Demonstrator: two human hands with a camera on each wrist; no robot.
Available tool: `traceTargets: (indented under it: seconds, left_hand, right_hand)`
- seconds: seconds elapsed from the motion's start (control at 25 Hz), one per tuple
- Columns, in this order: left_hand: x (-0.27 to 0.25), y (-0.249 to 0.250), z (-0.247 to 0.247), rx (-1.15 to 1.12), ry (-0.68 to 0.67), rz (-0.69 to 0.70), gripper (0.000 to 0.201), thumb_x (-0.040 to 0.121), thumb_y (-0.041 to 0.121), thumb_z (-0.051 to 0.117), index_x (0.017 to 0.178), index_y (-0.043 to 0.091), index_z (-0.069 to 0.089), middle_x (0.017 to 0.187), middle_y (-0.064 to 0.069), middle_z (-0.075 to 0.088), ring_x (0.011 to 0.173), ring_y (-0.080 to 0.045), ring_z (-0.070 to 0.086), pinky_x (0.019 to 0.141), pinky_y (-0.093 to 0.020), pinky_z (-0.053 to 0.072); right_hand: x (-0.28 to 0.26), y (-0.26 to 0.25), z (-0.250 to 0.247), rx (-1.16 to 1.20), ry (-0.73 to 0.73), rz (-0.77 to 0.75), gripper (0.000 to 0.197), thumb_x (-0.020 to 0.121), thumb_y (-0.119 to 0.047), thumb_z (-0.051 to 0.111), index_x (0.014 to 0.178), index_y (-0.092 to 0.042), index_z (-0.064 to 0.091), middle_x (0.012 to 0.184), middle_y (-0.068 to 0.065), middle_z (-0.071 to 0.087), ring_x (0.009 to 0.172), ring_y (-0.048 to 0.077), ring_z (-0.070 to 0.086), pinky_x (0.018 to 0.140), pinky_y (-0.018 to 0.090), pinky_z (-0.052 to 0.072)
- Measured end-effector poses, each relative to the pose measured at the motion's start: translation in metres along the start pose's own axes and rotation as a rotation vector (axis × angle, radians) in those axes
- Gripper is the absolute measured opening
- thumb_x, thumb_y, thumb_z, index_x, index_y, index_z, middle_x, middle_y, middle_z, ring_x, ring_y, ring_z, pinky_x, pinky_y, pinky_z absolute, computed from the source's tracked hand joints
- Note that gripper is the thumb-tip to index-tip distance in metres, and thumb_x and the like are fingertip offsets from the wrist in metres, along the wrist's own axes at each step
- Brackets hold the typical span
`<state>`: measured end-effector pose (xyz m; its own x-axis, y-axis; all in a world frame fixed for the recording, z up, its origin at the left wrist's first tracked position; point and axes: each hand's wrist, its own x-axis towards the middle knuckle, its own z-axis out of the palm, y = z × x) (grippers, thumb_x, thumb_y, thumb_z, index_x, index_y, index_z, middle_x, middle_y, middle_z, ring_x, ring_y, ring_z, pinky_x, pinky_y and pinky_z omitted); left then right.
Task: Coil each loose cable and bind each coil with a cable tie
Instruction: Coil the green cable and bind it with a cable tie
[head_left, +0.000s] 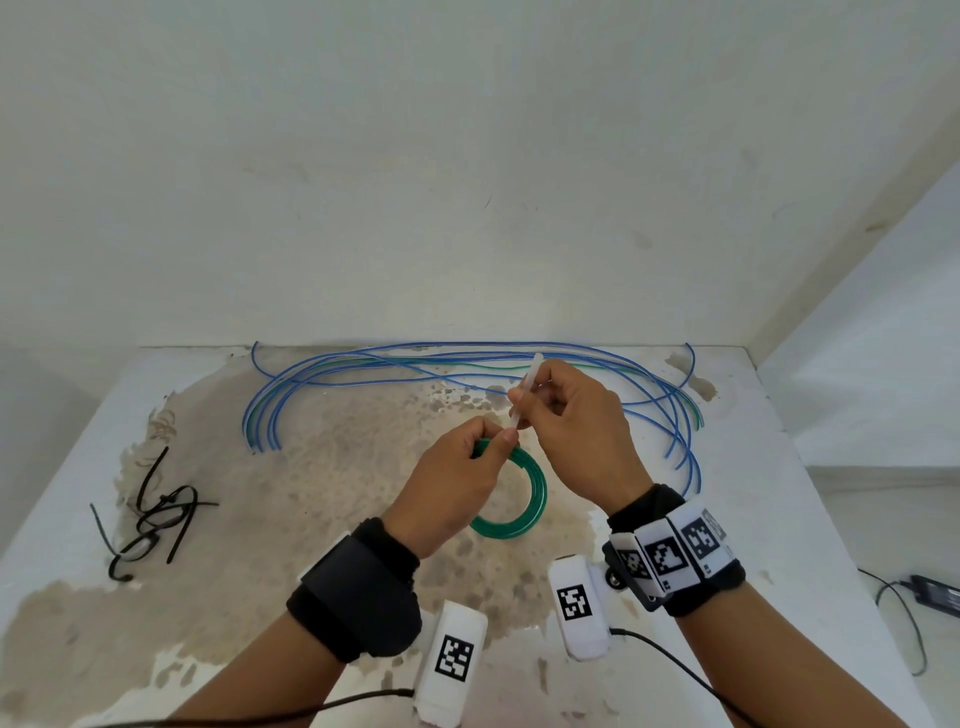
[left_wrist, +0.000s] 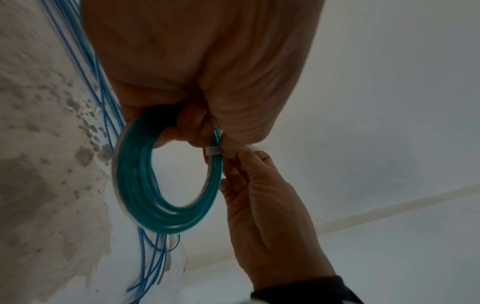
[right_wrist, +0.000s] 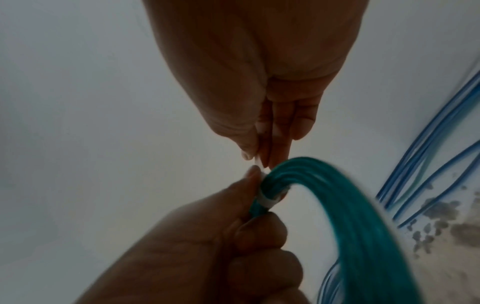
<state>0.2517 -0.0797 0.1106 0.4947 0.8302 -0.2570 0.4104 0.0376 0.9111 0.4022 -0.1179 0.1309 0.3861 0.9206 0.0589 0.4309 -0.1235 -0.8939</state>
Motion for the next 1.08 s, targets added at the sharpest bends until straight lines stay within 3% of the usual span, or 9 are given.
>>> traceTargets:
  seconds: [0.16, 0.44, 0.56, 0.68, 0.8, 0.88, 0.96, 1.08]
  left_hand:
    - [0.001, 0.003, -0.009, -0.016, -0.022, 0.022, 0.022, 0.101, 0.044, 0.052, 0.100, 0.026, 0.065, 0.051, 0.019, 0.046, 0.052, -0.012, 0.041, 0.059, -0.032, 0.041]
    - [-0.003, 0.005, -0.012, -0.053, -0.054, 0.032, 0.020, 0.101, 0.042, 0.052, 0.096, 0.024, 0.061, 0.066, 0.001, 0.044, 0.056, -0.020, 0.040, 0.058, -0.037, 0.040]
    - [-0.003, 0.008, -0.011, -0.066, -0.090, 0.035, 0.020, 0.101, 0.042, 0.053, 0.093, 0.025, 0.060, 0.072, -0.006, 0.045, 0.058, -0.021, 0.039, 0.056, -0.034, 0.040]
    - [-0.002, 0.005, -0.008, -0.098, -0.101, 0.015, 0.021, 0.101, 0.040, 0.053, 0.094, 0.022, 0.062, 0.069, -0.003, 0.041, 0.057, -0.021, 0.038, 0.054, -0.032, 0.041]
    - [-0.001, -0.004, -0.011, -0.190, -0.082, -0.046, 0.022, 0.102, 0.035, 0.053, 0.097, 0.017, 0.063, 0.066, 0.004, 0.040, 0.052, -0.011, 0.036, 0.054, -0.031, 0.042]
    - [-0.002, -0.010, -0.018, -0.259, -0.051, -0.097, 0.022, 0.103, 0.033, 0.053, 0.098, 0.015, 0.064, 0.065, 0.007, 0.041, 0.051, -0.009, 0.034, 0.054, -0.030, 0.041]
    - [-0.004, -0.015, -0.026, -0.273, -0.020, -0.113, 0.020, 0.102, 0.033, 0.054, 0.100, 0.018, 0.066, 0.066, 0.007, 0.043, 0.052, -0.009, 0.036, 0.056, -0.030, 0.043]
    - [-0.009, -0.024, -0.039, -0.313, -0.033, -0.172, 0.020, 0.102, 0.033, 0.055, 0.116, 0.023, 0.064, 0.077, 0.003, 0.061, 0.061, -0.010, 0.053, 0.070, -0.034, 0.052]
  right_hand:
    - [0.000, -0.010, -0.002, 0.104, -0.012, -0.017, 0.013, 0.097, -0.024, 0.067, 0.086, -0.019, 0.062, 0.073, -0.003, 0.075, 0.075, 0.011, 0.073, 0.077, 0.021, 0.055]
    - [-0.002, -0.016, -0.002, 0.154, -0.039, -0.060, 0.016, 0.096, -0.019, 0.069, 0.081, -0.018, 0.061, 0.072, 0.001, 0.074, 0.072, 0.015, 0.072, 0.078, 0.032, 0.058]
    - [0.006, -0.011, -0.004, 0.194, -0.021, 0.030, 0.017, 0.094, -0.022, 0.071, 0.080, -0.020, 0.061, 0.074, 0.004, 0.076, 0.070, 0.014, 0.075, 0.073, 0.032, 0.054]
    - [0.013, -0.008, -0.001, 0.244, -0.044, 0.125, 0.015, 0.095, -0.025, 0.070, 0.084, -0.019, 0.061, 0.080, 0.006, 0.077, 0.073, 0.016, 0.076, 0.067, 0.028, 0.050]
    - [0.010, -0.001, 0.001, 0.334, -0.212, 0.328, 0.027, 0.099, -0.040, 0.061, 0.103, -0.014, 0.068, 0.094, 0.004, 0.078, 0.082, 0.017, 0.076, 0.068, 0.030, 0.054]
    - [-0.005, 0.008, 0.004, 0.233, -0.357, 0.397, 0.037, 0.097, -0.052, 0.058, 0.106, -0.018, 0.071, 0.098, -0.001, 0.078, 0.088, 0.018, 0.076, 0.072, 0.030, 0.056]
    - [-0.024, 0.016, 0.013, 0.183, -0.443, 0.390, 0.028, 0.097, -0.044, 0.064, 0.103, -0.019, 0.073, 0.095, -0.003, 0.079, 0.088, 0.016, 0.075, 0.074, 0.029, 0.059]
    - [-0.038, 0.022, 0.028, 0.254, -0.402, 0.390, 0.016, 0.097, -0.027, 0.067, 0.100, -0.014, 0.075, 0.091, 0.001, 0.080, 0.077, 0.011, 0.073, 0.073, 0.027, 0.059]
